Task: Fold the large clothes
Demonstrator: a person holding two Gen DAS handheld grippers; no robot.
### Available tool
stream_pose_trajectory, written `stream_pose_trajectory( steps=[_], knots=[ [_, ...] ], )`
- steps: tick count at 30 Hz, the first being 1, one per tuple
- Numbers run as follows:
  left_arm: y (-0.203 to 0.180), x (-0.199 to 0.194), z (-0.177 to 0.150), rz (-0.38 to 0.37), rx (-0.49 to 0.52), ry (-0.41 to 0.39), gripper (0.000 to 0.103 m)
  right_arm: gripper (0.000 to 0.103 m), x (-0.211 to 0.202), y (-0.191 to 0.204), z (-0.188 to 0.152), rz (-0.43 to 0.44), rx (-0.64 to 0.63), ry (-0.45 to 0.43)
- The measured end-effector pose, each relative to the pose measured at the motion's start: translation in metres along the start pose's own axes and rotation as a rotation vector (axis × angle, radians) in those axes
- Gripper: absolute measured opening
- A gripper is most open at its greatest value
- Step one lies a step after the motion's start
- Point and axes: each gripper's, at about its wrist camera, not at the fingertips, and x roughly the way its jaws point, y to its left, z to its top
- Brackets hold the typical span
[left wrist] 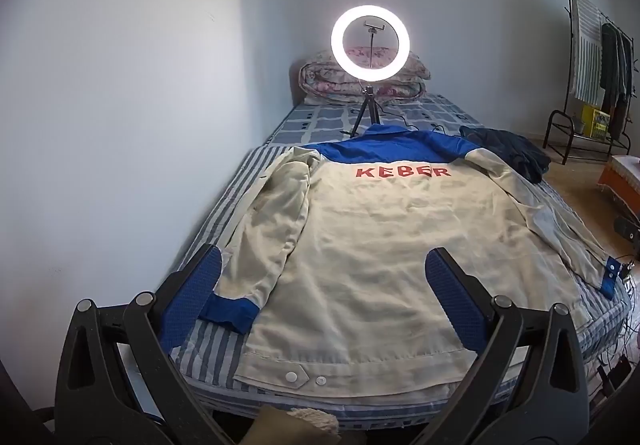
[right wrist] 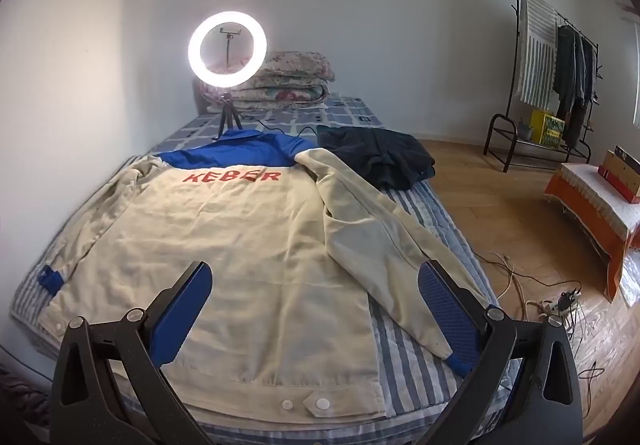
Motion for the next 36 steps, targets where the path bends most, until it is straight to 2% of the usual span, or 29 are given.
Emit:
stream_pose_trajectory(
  steps=[2, 31, 36],
  knots=[
    [-0.001, -0.005, -0.002, 0.029, 0.000, -0.047, 0.103, 0.103, 0.000, 0.000, 0.000, 0.001, 0.000, -0.001],
    [0.002, -0.009, 0.007, 0.037, 0.002, -0.055, 0.103, 0.103, 0.001, 0.004, 0.002, 0.007, -0.005, -0.006],
    [0.004, -0.016, 0.019, 0.037, 0.001, -0.055, 0.103, 0.103, 0.001, 0.004, 0.002, 0.006, -0.003, -0.007]
  ],
)
